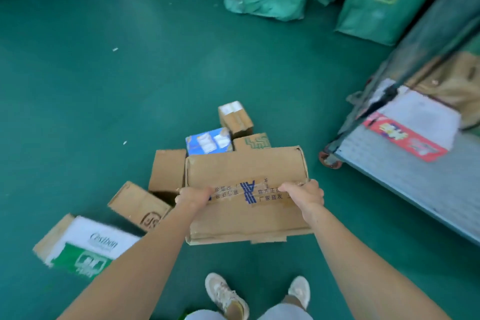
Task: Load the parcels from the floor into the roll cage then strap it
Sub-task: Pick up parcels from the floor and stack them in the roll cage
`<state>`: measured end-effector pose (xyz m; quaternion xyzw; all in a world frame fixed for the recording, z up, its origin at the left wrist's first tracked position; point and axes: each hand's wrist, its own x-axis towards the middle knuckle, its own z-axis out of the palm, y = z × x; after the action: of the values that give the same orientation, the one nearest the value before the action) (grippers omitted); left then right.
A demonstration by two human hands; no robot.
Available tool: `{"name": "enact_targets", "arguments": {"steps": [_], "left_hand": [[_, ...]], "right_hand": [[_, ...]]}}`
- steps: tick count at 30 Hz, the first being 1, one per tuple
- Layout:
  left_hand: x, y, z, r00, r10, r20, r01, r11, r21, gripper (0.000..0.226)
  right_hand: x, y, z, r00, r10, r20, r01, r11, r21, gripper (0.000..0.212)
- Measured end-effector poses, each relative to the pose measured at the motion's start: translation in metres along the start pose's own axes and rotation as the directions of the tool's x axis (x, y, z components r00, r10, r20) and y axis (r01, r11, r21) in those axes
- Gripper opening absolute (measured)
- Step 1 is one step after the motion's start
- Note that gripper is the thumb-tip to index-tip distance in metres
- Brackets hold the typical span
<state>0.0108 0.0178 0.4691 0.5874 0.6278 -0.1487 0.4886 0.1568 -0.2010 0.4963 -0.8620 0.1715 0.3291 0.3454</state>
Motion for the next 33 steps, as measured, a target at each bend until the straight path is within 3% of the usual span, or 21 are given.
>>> {"name": "enact_targets", "arguments": {"steps": [4,8,11,15,18,27,31,33], "left_hand": [[-0.044,0.056,0.063,0.990,0.126,0.056,-0.135,0.970,0.202,0.071],[-0.078,0.098,0.146,0.955,0.270,0.120,-0.294,0.912,0.287,0.094],[-0.141,0.126,0.206,0.916,0.359,0.177,-0.399,0.850,0.342,0.073],[-0.204,0.154,0.293,0.898,0.361,0.252,-0.434,0.822,0.368,0.094],[-0.240,0.173,0.359,0.887,0.385,0.256,-0.460,0.781,0.421,0.082],[-0.340,0.220,0.497,0.756,0.497,0.426,-0.647,0.663,0.375,0.082],[-0.347,0.253,0.550,0.721,0.478,0.502,-0.675,0.647,0.354,0.086],[-0.342,0.272,0.582,0.697,0.497,0.517,-0.701,0.623,0.347,0.064]], "right_hand": [[0.012,0.033,-0.086,0.996,0.043,-0.072,-0.036,0.994,0.103,0.090],[0.024,0.076,-0.177,0.988,0.105,-0.112,-0.078,0.972,0.222,0.091],[0.033,0.112,-0.246,0.975,0.159,-0.158,-0.113,0.957,0.267,0.091],[0.046,0.163,-0.333,0.956,0.226,-0.190,-0.154,0.931,0.332,0.093],[0.057,0.196,-0.392,0.941,0.249,-0.231,-0.152,0.918,0.367,0.095],[0.084,0.264,-0.519,0.865,0.376,-0.331,-0.165,0.837,0.521,0.096],[0.105,0.275,-0.557,0.846,0.409,-0.342,-0.149,0.798,0.584,0.103],[0.121,0.278,-0.574,0.833,0.436,-0.342,-0.151,0.773,0.616,0.099]]}}
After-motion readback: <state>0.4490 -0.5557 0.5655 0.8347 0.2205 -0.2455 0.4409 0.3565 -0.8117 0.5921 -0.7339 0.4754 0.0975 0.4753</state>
